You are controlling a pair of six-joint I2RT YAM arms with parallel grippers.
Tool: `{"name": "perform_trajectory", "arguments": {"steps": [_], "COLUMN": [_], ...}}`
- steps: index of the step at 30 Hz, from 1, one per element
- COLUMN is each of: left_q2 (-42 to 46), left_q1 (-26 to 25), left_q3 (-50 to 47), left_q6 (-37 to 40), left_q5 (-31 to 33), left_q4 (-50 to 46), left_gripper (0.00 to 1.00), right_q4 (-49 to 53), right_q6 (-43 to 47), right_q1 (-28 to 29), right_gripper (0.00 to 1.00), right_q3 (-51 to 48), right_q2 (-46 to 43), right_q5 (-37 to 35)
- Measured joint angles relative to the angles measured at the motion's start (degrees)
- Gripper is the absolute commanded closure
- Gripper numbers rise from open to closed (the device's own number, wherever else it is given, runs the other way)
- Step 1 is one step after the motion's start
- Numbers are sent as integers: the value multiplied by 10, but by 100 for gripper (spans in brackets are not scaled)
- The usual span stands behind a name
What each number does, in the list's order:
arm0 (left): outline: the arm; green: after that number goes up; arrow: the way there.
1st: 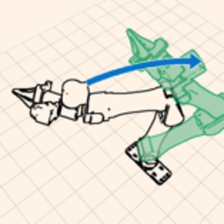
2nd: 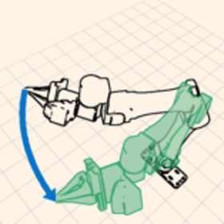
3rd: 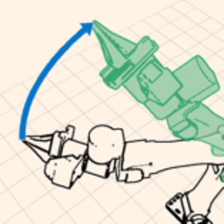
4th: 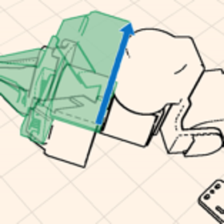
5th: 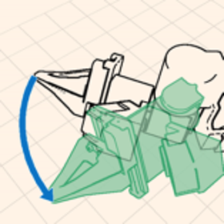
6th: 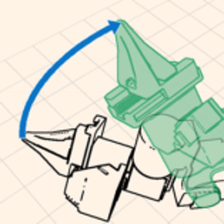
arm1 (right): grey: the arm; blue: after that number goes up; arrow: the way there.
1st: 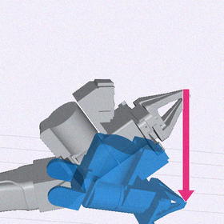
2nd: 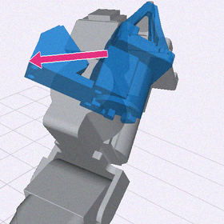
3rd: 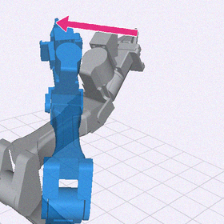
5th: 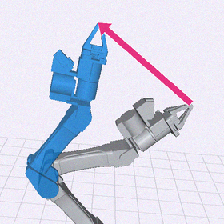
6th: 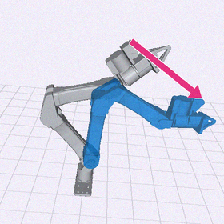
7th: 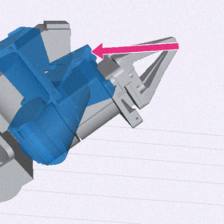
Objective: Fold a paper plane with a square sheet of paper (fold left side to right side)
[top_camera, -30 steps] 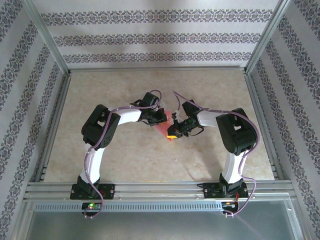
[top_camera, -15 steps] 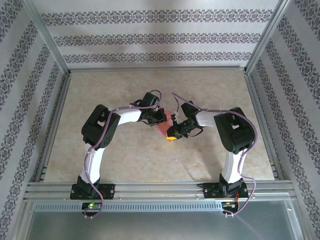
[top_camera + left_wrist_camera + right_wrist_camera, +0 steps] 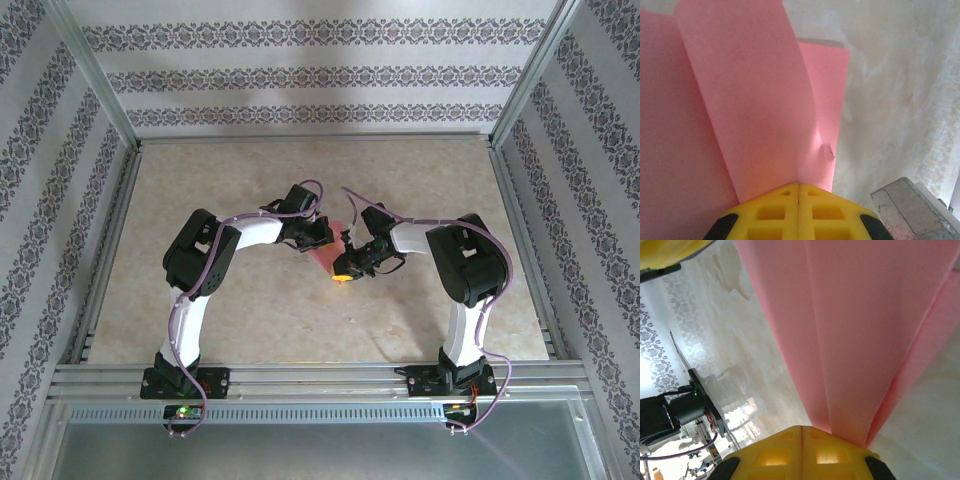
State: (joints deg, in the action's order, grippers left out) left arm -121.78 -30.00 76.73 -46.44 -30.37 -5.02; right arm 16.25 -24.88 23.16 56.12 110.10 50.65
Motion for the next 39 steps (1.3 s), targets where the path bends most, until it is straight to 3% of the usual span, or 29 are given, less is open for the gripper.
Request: {"name": "perform_trajectory", "arguments": {"steps": [13,21,39], "left_q2": [0,0,0], "left_q1": [0,0,0], "left_q3": [0,0,1], "left_q6": [0,0,0], "left_q5": [1,1,2], "left_q4": [-1,-1,-2], "left_gripper": [100,100,100], "right_q4": [-9,-38,-97], "right_q6": [8,-10,-39], "right_q1": [3,-21,-12], "right_gripper": [100,100,100], "right_q3": [-5,-19,-15], "right_q2": [0,-43,-2], "right_q5": [0,9,-3]}}
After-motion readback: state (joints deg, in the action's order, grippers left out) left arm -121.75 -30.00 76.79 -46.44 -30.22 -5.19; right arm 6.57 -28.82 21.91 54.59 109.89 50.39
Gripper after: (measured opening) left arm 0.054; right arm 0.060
